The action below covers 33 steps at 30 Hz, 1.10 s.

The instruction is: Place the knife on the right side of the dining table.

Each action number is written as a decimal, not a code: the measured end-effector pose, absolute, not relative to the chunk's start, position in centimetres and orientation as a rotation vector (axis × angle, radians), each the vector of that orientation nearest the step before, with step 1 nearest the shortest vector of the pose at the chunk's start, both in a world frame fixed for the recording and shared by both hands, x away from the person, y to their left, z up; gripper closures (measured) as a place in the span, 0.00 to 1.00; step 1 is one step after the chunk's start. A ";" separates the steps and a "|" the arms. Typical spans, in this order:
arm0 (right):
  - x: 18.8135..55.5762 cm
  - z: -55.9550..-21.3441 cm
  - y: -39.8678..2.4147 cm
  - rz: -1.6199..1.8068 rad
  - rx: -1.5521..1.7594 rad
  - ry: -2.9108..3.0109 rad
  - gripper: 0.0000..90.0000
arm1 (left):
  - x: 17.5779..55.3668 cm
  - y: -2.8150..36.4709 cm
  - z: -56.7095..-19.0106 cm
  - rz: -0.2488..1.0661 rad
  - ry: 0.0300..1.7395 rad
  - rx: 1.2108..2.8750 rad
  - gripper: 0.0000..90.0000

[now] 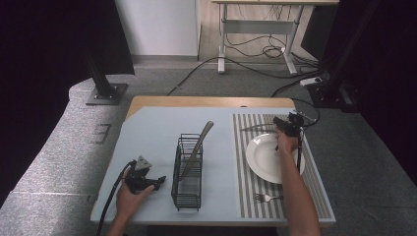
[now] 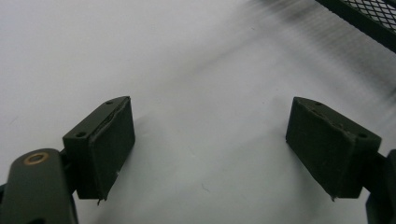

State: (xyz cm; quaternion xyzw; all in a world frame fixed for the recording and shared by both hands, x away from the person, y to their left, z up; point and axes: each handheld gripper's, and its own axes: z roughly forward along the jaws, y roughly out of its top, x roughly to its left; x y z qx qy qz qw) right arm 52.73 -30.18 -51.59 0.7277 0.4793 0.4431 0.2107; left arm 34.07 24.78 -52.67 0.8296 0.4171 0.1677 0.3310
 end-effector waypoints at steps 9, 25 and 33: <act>52.8 -51.5 -30.3 1.205 2.041 1.332 0.60 | 34.1 24.8 -52.7 0.438 1.090 2.169 0.17; 52.4 -51.2 -31.0 1.159 2.113 1.341 0.58 | 34.1 24.8 -52.7 0.438 1.091 2.169 0.17; 52.2 -51.1 -31.1 1.135 2.145 1.371 0.53 | 34.1 24.8 -52.7 0.438 1.090 2.169 0.17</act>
